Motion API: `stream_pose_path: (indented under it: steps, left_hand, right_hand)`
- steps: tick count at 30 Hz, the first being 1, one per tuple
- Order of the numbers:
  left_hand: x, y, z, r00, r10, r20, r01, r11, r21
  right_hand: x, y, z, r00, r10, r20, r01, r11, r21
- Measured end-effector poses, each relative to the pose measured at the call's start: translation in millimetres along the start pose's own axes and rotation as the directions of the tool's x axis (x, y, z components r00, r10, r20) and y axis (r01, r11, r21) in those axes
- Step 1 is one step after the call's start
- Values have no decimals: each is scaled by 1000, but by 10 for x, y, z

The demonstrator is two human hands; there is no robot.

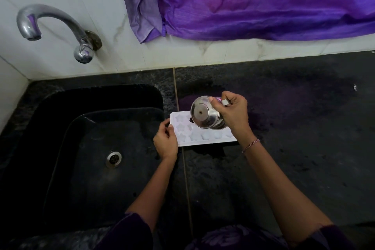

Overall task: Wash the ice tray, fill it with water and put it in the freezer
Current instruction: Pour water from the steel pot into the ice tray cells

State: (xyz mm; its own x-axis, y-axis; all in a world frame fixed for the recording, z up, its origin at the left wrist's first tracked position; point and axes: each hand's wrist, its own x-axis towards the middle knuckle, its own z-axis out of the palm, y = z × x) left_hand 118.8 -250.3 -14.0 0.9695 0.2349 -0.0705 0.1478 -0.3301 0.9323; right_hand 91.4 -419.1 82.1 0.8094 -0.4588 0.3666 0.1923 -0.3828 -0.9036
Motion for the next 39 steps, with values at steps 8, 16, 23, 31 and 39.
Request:
stream_pose_path:
  steps: [8, 16, 23, 31, 39]
  left_hand:
    - [-4, 11, -2, 1000, -8, 6, 8, 1000, -4]
    - [-7, 15, 4, 1000, -1, -5, 1, 1000, -8]
    - [1, 2, 2, 1000, 4, -4, -4, 1000, -6]
    - [13, -26, 14, 1000, 8, -2, -8, 1000, -15]
    - [16, -23, 15, 1000, 7, -4, -7, 1000, -7]
  right_hand:
    - [17, 55, -35, 990, -85, 115, 93, 993, -72]
    - [27, 55, -41, 964, -172, 204, 207, 965, -161]
    - [53, 74, -61, 937, -215, 276, 284, 928, -240]
    - [65, 73, -38, 910, -280, 306, 368, 885, -284]
    - [59, 58, -57, 926, -241, 290, 326, 898, -296]
